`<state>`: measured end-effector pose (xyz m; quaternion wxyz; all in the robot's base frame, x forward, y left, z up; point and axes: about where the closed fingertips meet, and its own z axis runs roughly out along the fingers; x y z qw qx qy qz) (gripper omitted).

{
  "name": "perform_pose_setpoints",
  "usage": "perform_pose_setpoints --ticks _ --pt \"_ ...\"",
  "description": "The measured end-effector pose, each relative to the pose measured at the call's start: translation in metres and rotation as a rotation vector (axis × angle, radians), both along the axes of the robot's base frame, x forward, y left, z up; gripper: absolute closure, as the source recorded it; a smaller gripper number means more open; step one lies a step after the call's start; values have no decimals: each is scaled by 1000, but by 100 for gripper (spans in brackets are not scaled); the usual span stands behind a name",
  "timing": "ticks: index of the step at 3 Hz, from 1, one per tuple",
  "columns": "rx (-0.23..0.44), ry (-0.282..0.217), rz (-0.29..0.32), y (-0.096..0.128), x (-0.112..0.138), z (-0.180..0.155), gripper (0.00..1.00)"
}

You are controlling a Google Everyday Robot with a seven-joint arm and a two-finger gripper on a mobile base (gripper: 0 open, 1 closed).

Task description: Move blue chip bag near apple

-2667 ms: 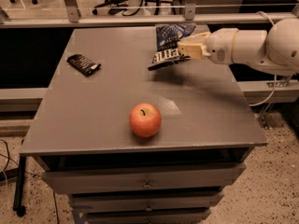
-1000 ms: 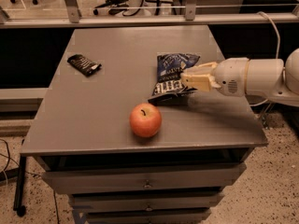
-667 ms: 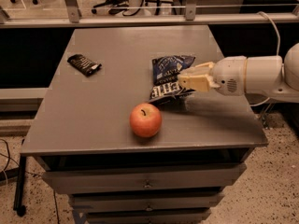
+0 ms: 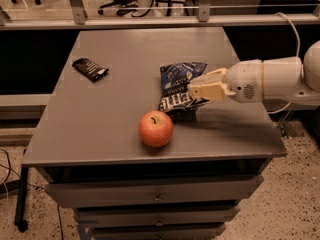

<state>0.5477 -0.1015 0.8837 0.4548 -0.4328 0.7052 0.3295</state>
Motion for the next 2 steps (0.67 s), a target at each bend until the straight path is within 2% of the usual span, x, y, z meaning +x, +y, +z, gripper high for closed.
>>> perform_pose_setpoints --ticks 1,2 --pt "-4 13 14 1 0 -4 13" --pt "-34 -9 -14 -10 10 -9 0"
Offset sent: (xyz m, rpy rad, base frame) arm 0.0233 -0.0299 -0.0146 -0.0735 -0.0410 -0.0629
